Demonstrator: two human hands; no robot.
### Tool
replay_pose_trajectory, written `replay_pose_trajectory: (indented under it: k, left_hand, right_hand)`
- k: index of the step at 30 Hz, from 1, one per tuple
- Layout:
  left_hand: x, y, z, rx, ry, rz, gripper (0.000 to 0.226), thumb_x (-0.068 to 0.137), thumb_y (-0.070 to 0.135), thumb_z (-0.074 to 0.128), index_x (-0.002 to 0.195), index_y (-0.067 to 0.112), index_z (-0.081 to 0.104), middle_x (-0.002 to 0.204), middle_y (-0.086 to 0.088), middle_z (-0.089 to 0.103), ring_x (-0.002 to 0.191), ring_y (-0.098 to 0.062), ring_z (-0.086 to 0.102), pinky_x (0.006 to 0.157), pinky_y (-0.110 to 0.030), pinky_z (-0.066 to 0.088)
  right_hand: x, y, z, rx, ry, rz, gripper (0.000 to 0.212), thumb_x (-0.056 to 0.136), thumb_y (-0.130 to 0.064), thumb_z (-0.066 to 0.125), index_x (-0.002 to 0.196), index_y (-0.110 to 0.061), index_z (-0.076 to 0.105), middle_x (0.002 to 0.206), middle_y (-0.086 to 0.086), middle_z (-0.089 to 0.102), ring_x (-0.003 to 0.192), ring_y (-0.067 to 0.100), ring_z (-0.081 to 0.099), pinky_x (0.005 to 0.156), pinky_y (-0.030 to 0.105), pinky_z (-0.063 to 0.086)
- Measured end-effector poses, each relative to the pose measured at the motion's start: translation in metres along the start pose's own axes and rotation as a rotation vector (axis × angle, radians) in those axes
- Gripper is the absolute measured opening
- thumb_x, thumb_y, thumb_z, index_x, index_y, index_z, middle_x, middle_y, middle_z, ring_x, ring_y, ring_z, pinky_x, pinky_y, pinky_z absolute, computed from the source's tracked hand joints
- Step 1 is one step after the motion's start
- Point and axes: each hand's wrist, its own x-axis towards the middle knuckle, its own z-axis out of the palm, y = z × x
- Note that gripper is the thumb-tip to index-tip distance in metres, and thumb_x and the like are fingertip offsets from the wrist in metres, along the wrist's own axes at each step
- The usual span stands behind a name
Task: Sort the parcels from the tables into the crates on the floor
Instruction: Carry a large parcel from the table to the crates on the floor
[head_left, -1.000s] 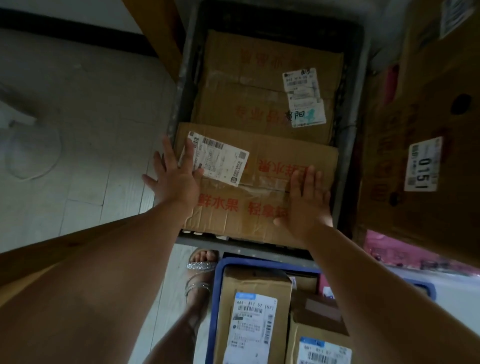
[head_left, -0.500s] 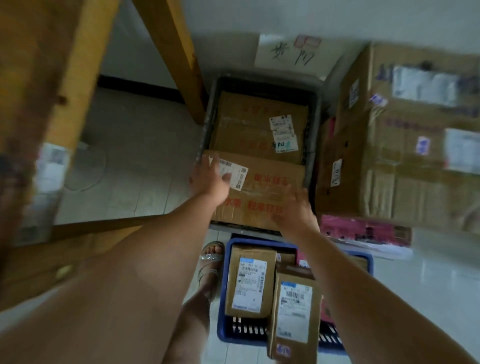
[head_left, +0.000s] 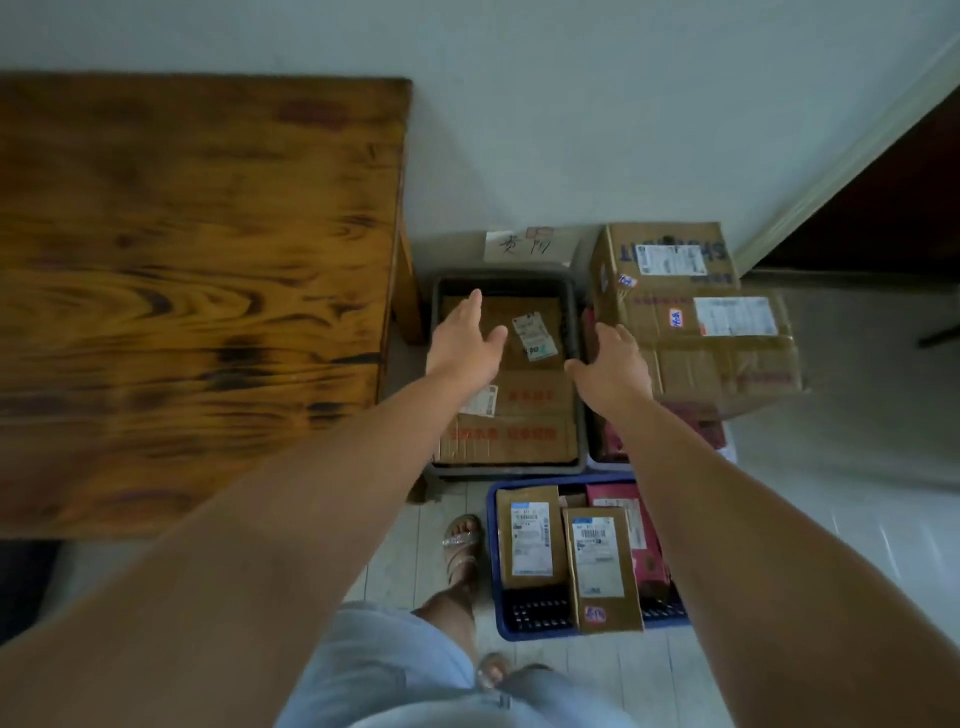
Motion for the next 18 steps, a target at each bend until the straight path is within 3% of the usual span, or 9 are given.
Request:
replay_pose_trajectory:
  k: [8, 12, 14, 18]
  left_hand:
    - [-0.107, 0.002, -0.043, -0.081, 0.148, 0.124, 0.062, 0.097, 0.034, 0.048, 0.151, 0.024, 0.018, 0.156, 0.0, 0.026, 0.142, -0.02, 0.026, 0.112, -0.035, 0.027]
    - [-0.156, 0.0, -0.071, -0.108, 0.243, 0.156, 0.062, 0.097, 0.034, 0.048, 0.15, 0.02, 0.019, 0.155, 0.0, 0.027, 0.141, -0.019, 0.027, 0.112, -0.034, 0.026]
    - [-0.178, -0.001, -0.085, -0.123, 0.292, 0.152, 0.062, 0.097, 0.034, 0.048, 0.15, 0.02, 0.02, 0.155, 0.001, 0.028, 0.141, -0.018, 0.027, 0.113, -0.034, 0.025]
    - [-0.217, -0.01, -0.119, -0.209, 0.354, 0.161, 0.061, 0.097, 0.034, 0.049, 0.15, 0.023, 0.02, 0.154, 0.002, 0.029, 0.14, -0.018, 0.03, 0.112, -0.035, 0.027]
  right_hand:
    - [-0.096, -0.013, -0.011, 0.333, 0.153, -0.076, 0.058, 0.093, -0.027, 0.059, 0.146, -0.016, 0.036, 0.147, 0.005, 0.041, 0.133, 0.024, 0.041, 0.104, 0.038, 0.037]
    - [-0.15, -0.024, -0.012, 0.385, 0.185, -0.137, 0.054, 0.091, -0.031, 0.059, 0.142, -0.021, 0.041, 0.141, 0.004, 0.049, 0.125, 0.023, 0.049, 0.101, 0.042, 0.044]
    - [-0.173, -0.038, -0.016, 0.396, 0.19, -0.175, 0.055, 0.091, -0.031, 0.06, 0.142, -0.02, 0.041, 0.141, 0.005, 0.049, 0.126, 0.025, 0.048, 0.103, 0.045, 0.043]
    - [-0.214, -0.073, -0.026, 0.394, 0.206, -0.275, 0.054, 0.093, -0.027, 0.058, 0.143, -0.018, 0.039, 0.144, 0.005, 0.045, 0.131, 0.024, 0.042, 0.106, 0.039, 0.037]
